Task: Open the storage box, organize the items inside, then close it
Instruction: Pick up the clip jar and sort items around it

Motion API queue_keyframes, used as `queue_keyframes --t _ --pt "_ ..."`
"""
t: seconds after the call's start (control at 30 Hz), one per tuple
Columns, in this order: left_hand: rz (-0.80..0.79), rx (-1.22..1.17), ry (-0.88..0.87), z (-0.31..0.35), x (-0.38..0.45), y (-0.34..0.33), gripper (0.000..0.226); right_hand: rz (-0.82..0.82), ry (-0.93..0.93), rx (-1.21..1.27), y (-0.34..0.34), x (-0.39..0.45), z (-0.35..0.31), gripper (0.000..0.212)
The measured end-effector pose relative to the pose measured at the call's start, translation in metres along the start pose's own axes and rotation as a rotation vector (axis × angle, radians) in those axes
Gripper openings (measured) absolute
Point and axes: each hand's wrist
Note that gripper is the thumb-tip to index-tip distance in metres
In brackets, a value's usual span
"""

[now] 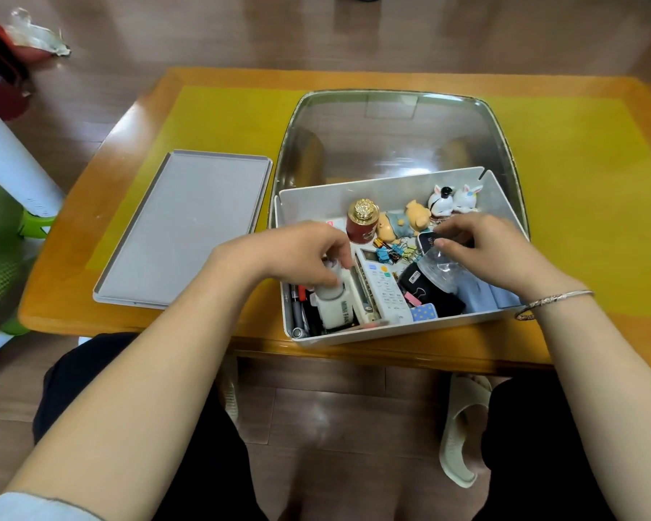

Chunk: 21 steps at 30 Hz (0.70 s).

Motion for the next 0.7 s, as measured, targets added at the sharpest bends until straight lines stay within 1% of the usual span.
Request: queue_keyframes --t 0.07,0.1,0.23,0.3,0.37,0.43,0.53,0.6,0.63,0.7 --pt "0.086 0.006 0.024 -0.004 0.002 0.004 0.010 -0.046 -0.032 -0.017 -0.001 0.000 0.003 0.030" --pt "0.137 -0.003 0.043 -0.006 0.003 0.007 0.009 -0.081 -0.054 -0.017 -0.001 0.000 0.004 0.036" --pt "0.355 -0.003 0.186 -0.016 0.008 0.016 0.025 -0.268 -0.129 -0.061 0.001 -0.002 0.008 0.072" --pt "0.346 -0.008 0.228 -0.019 0.011 0.016 0.028 -0.325 -0.129 -0.099 0.002 -0.002 0.010 0.084" --pt "0.265 -0.010 0.233 -0.019 0.016 0.012 0.028 -0.319 -0.108 -0.103 0.000 -0.002 0.010 0.082" --pt "0.225 -0.010 0.243 -0.018 0.021 0.005 0.025 -0.304 -0.071 -0.033 -0.003 -0.001 0.006 0.073" --pt "0.262 0.109 0.254 -0.017 0.028 -0.001 0.021 -0.328 -0.065 0.201 -0.004 -0.003 -0.007 0.058" --pt "0.270 0.184 0.246 -0.017 0.030 -0.005 0.019 -0.405 -0.086 0.398 -0.004 -0.006 -0.016 0.049" --pt "0.278 0.192 0.235 -0.016 0.031 -0.006 0.021 -0.421 -0.088 0.446 -0.005 -0.007 -0.017 0.046" --pt "0.331 0.203 0.187 -0.010 0.031 -0.009 0.023 -0.353 -0.111 0.493 -0.003 -0.006 -0.018 0.046"
Point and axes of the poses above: each hand's wrist, its own x-axis towards the middle knuckle, its own y-axis out of the back of the hand, z = x × y, and after that the axes turned 10 degrees about x, right-handed
